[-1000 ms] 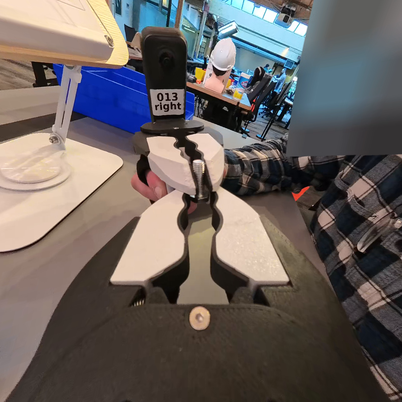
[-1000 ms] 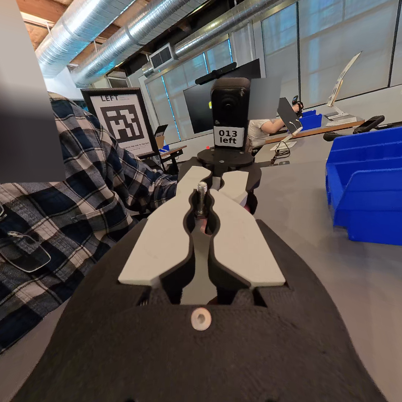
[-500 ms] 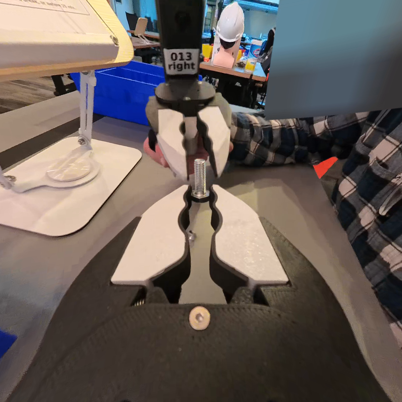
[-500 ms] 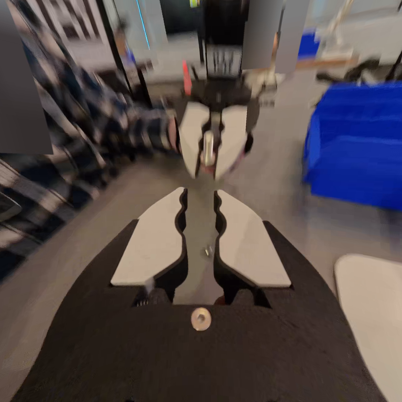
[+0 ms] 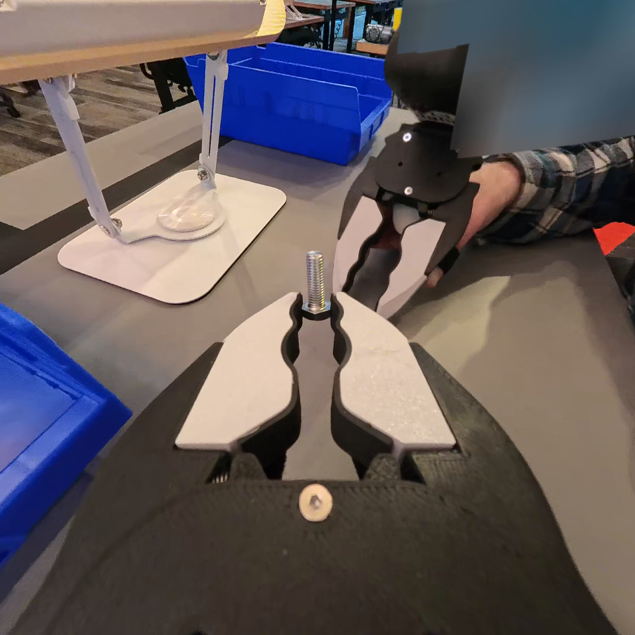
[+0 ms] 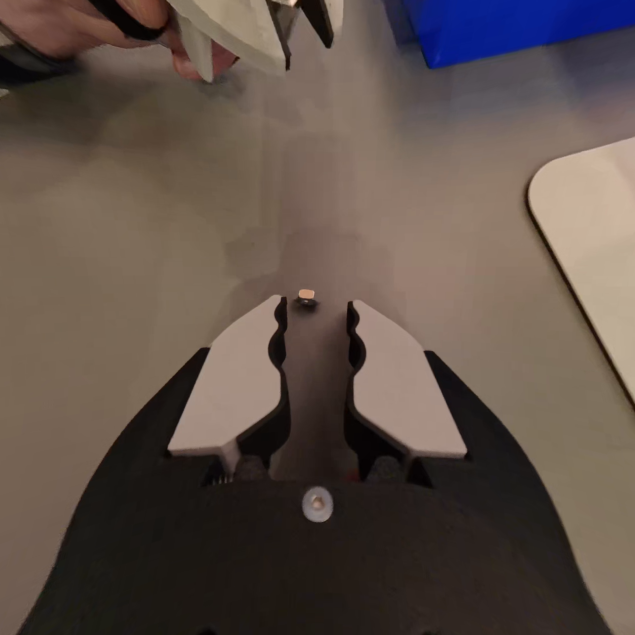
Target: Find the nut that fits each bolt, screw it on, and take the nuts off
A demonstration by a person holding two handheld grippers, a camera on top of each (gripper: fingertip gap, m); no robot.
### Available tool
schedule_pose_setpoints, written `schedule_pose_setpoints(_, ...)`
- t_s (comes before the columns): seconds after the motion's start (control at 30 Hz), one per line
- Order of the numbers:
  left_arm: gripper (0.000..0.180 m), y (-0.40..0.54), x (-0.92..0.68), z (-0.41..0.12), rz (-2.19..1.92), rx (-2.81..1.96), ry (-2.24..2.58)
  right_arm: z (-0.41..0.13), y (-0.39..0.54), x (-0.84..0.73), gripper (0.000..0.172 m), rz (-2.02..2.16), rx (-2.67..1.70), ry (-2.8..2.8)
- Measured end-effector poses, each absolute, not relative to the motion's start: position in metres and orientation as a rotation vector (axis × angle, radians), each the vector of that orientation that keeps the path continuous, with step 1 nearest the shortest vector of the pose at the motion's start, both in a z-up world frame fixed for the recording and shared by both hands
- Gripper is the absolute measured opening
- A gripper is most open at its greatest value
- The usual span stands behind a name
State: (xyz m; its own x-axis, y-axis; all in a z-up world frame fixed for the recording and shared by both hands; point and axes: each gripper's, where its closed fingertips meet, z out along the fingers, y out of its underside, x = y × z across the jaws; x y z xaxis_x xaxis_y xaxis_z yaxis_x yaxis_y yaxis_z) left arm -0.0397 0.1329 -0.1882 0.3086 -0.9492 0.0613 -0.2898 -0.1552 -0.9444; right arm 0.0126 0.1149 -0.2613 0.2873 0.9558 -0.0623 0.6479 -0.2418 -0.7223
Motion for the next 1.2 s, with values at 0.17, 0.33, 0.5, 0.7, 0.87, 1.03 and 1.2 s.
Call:
schedule_pose_setpoints(0.17,0.015,0.131,-0.038,-0.19,-0.873,-1.654,1.153,-0.267,0.113,0.006,0.022,0.638,-2.015,-1.409)
schedule_pose_setpoints(0.33,0.015,0.13,-0.036,-0.192,-0.87,-1.657,1.166,-0.268,0.112,0.003,0.021,0.587,-2.008,-1.415)
schedule_pose_setpoints(0.5,0.015,0.129,-0.034,-0.193,-0.871,-1.655,1.173,-0.268,0.111,0.004,0.016,0.599,-2.009,-1.414)
schedule_pose_setpoints(0.7,0.015,0.128,-0.032,-0.199,-0.795,-1.651,1.24,-0.259,0.111,0.003,0.016,0.66,-1.953,-1.421)
schedule_pose_setpoints(0.87,0.015,0.129,-0.032,-0.21,-0.589,-1.628,1.383,-0.215,0.119,0.0,0.016,0.688,-1.757,-1.506)
schedule_pose_setpoints(1.03,0.015,0.128,-0.033,-0.226,-0.444,-1.647,1.542,-0.19,0.119,-0.012,0.016,0.51,-1.495,-1.777)
schedule_pose_setpoints(1.2,0.015,0.122,-0.031,-0.237,-0.487,-1.73,1.618,-0.202,0.118,-0.022,0.016,0.446,-1.421,-1.958)
